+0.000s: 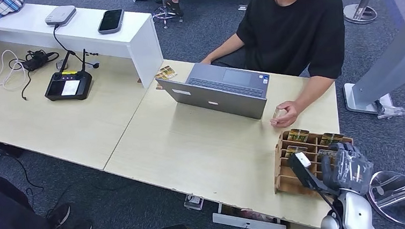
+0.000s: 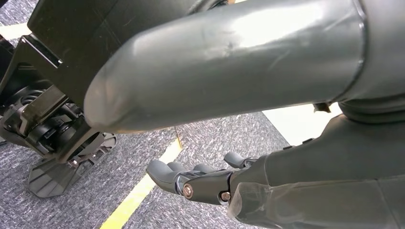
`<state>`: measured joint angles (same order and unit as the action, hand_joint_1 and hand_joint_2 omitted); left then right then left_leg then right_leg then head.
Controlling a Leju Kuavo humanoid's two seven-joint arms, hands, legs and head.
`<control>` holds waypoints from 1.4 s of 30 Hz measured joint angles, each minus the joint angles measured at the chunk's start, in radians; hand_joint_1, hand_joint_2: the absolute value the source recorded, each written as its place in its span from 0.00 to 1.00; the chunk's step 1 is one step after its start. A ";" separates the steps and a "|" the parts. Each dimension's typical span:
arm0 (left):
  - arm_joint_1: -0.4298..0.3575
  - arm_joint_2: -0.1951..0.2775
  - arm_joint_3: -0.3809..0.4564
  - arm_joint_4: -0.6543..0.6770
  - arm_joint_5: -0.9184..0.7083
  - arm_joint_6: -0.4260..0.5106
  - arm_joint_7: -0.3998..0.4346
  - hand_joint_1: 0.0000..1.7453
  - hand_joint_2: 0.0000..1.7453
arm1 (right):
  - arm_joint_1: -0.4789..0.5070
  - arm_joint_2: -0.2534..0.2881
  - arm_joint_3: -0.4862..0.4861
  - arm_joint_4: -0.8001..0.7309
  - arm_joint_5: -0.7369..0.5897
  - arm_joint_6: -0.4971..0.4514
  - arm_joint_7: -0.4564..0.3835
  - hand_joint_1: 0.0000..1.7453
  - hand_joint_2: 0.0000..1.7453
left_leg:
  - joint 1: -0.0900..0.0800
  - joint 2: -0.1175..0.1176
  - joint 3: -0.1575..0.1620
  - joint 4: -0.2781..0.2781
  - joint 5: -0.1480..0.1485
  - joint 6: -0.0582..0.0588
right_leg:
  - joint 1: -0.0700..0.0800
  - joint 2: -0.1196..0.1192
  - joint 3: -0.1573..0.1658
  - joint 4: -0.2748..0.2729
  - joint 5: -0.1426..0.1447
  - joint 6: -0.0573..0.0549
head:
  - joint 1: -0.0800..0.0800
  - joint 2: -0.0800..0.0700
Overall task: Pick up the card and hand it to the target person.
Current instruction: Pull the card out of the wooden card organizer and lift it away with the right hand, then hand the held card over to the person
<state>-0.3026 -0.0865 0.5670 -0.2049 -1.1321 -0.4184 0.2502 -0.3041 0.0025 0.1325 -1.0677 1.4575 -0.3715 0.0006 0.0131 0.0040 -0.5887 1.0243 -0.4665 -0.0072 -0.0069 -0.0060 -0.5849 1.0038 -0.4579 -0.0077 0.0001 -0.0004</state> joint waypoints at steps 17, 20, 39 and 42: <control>0.001 0.001 0.002 0.000 0.003 0.000 0.003 0.00 0.00 | -0.017 -0.003 0.000 0.031 0.001 0.018 -0.004 0.84 1.00 | 0.000 0.000 0.000 0.000 0.000 -0.001 | 0.000 0.000 0.000 0.000 0.000 0.000 | 0.000 0.000; 0.001 0.001 0.002 0.000 0.004 0.000 0.003 0.00 0.00 | -0.019 -0.003 0.001 0.032 0.001 0.018 -0.008 0.84 1.00 | 0.000 0.000 0.000 0.000 0.000 -0.001 | 0.000 0.000 0.000 0.000 0.000 0.000 | 0.000 0.000; 0.002 0.006 0.003 0.000 0.004 0.000 0.003 0.00 0.00 | 0.023 -0.024 0.012 -0.083 -0.027 0.061 -0.050 0.89 1.00 | 0.000 -0.001 0.000 0.000 0.000 -0.001 | 0.000 -0.001 -0.001 0.000 0.000 0.000 | 0.000 0.000; 0.003 0.007 0.003 0.000 0.006 0.000 0.001 0.00 0.00 | 0.056 -0.037 0.015 -0.158 -0.041 0.072 -0.068 0.90 1.00 | 0.000 -0.001 -0.001 0.000 0.000 -0.001 | 0.000 -0.001 -0.001 0.000 -0.001 -0.001 | 0.000 0.000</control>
<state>-0.2995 -0.0794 0.5700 -0.2049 -1.1260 -0.4184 0.2512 -0.2481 -0.0346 0.1474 -1.2259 1.4164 -0.2996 -0.0672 0.0135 0.0032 -0.5896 1.0243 -0.4663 -0.0079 -0.0067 -0.0066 -0.5860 1.0038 -0.4585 -0.0085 0.0000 -0.0004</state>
